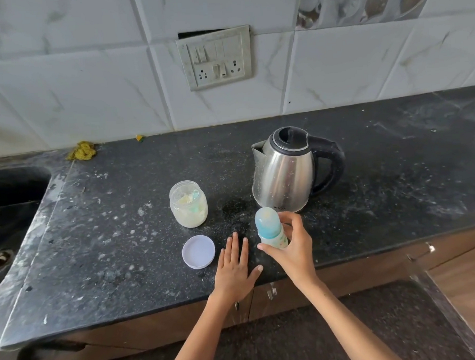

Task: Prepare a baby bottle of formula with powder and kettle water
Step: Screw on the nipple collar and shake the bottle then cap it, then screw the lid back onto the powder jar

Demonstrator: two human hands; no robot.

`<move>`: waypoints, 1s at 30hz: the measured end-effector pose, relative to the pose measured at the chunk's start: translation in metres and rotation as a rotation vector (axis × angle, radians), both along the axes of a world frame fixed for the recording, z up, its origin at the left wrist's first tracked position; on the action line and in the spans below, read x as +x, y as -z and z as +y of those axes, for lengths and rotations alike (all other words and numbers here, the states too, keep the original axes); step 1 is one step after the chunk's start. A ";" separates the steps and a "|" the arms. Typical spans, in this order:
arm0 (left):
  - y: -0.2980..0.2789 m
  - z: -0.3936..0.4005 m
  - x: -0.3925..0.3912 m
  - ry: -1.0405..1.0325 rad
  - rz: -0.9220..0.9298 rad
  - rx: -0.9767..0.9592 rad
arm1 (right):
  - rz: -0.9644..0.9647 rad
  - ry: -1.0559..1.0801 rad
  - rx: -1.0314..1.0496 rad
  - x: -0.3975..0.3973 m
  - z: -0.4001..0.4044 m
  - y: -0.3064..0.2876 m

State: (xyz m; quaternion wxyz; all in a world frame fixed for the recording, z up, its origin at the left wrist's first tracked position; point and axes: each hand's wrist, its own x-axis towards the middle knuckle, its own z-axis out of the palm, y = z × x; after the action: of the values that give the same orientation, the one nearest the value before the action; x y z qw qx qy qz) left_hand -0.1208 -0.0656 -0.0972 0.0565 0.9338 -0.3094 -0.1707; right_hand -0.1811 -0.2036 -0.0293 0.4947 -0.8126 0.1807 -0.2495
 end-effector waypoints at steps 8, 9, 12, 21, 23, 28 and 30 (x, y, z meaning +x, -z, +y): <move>0.001 0.000 -0.001 -0.015 0.007 -0.008 | 0.013 0.076 0.023 0.004 -0.003 0.022; 0.001 0.000 -0.001 -0.015 0.009 -0.009 | 0.013 0.076 0.022 0.005 -0.003 0.023; 0.001 0.000 -0.001 -0.018 0.005 -0.017 | 0.030 0.076 0.014 0.006 -0.004 0.026; -0.021 0.005 0.004 -0.027 0.199 -0.136 | 0.038 0.135 0.026 -0.029 0.003 0.030; -0.035 0.012 0.003 -0.084 0.267 -0.311 | -0.007 0.139 0.005 -0.045 0.012 0.029; -0.054 0.051 -0.012 -0.265 0.022 -0.577 | 0.003 -0.104 -0.058 -0.040 0.034 0.021; -0.056 0.066 -0.012 -0.341 -0.110 -0.557 | 0.002 -0.165 -0.060 -0.030 0.042 0.016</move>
State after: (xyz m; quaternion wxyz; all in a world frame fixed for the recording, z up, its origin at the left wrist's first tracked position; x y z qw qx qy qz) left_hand -0.1325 0.0006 -0.0415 0.3206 0.9286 -0.1860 -0.0171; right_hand -0.2108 -0.1618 -0.0450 0.4888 -0.8395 0.1059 -0.2124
